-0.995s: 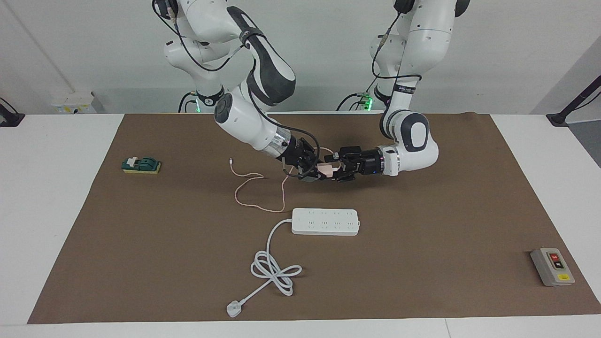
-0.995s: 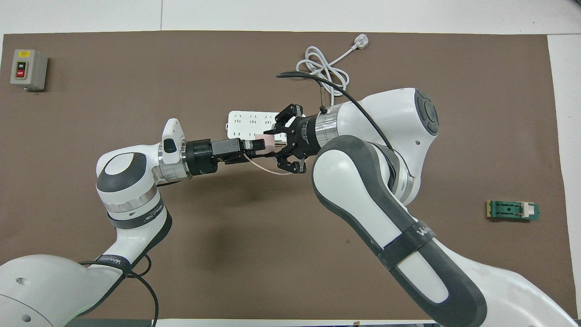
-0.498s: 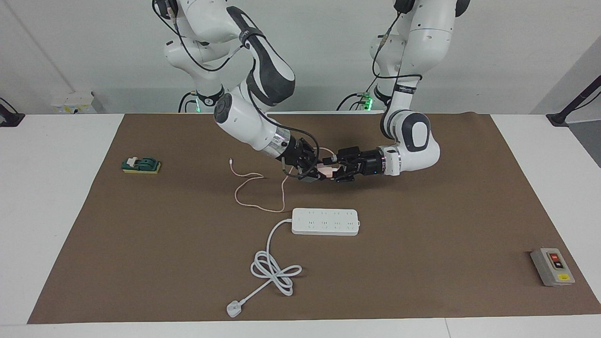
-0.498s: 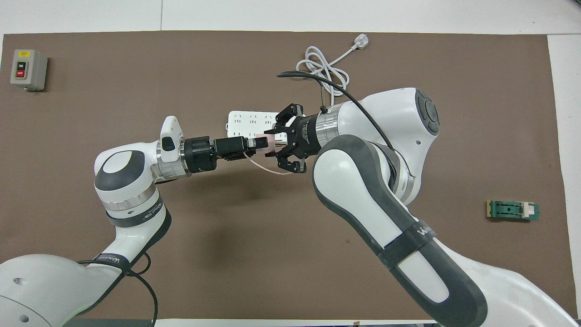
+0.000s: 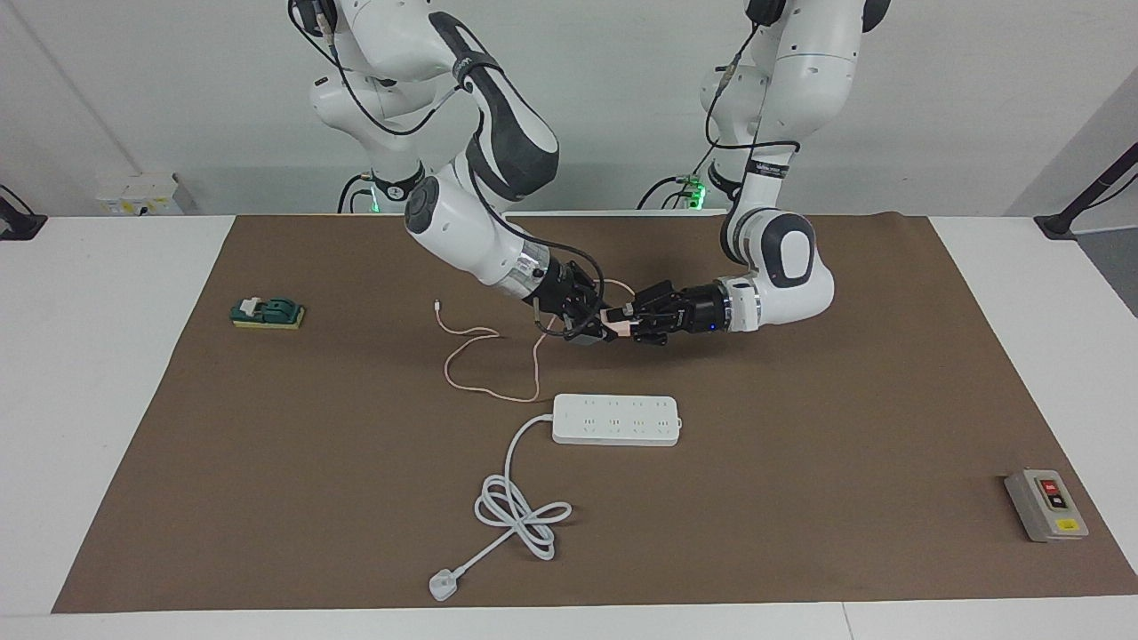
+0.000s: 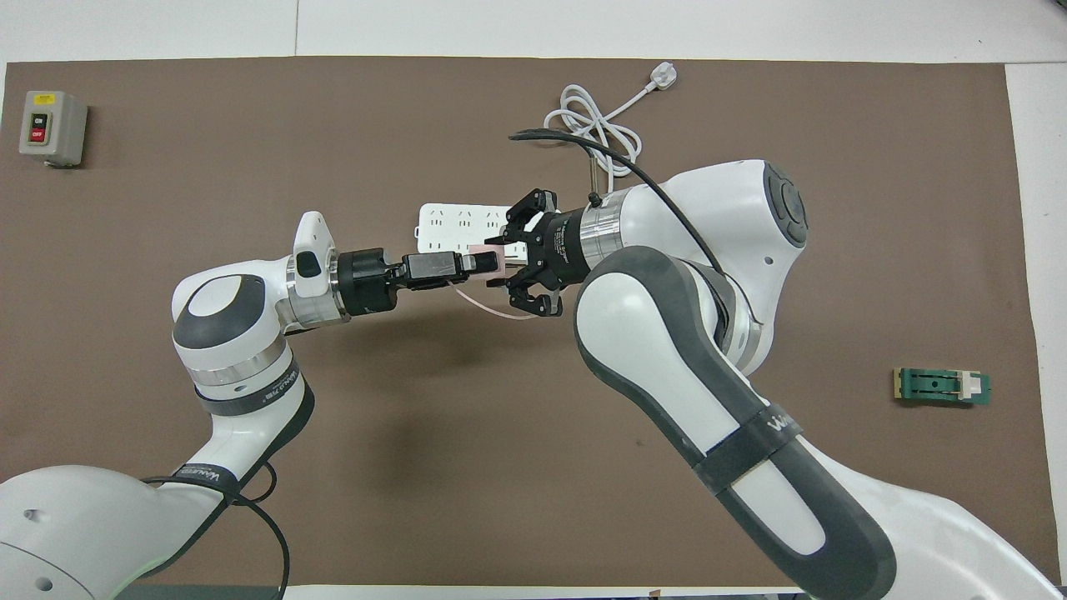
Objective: Plug charger into power strip
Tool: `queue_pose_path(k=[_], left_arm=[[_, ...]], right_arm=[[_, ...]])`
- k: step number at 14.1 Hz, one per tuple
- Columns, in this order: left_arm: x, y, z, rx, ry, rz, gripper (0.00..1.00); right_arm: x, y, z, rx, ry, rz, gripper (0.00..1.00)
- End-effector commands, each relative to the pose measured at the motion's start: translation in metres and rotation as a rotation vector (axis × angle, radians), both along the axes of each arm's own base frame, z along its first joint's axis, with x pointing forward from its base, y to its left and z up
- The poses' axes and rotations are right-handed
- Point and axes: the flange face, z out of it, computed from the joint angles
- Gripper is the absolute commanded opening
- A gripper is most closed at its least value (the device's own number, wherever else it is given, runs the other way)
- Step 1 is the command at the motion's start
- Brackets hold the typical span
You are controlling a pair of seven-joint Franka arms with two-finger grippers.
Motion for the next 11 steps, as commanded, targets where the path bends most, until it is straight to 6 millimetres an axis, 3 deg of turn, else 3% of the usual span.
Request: queue_pose_path(k=[1, 5, 11], left_arm=[[0.005, -0.003, 0.004, 0.01, -0.043, 0.003, 0.0], [0.005, -0.002, 0.005, 0.006, -0.045, 0.001, 0.0], [0.012, 0.012, 0.011, 0.039, -0.066, 0.052, 0.0]], right_arm=[[0.004, -0.002, 0.0, 0.02, 0.017, -0.027, 0.98], [0.007, -0.005, 0.001, 0.018, 0.016, -0.034, 1.0], [0.023, -0.046, 0.02, 0.026, 0.005, -0.094, 1.0]])
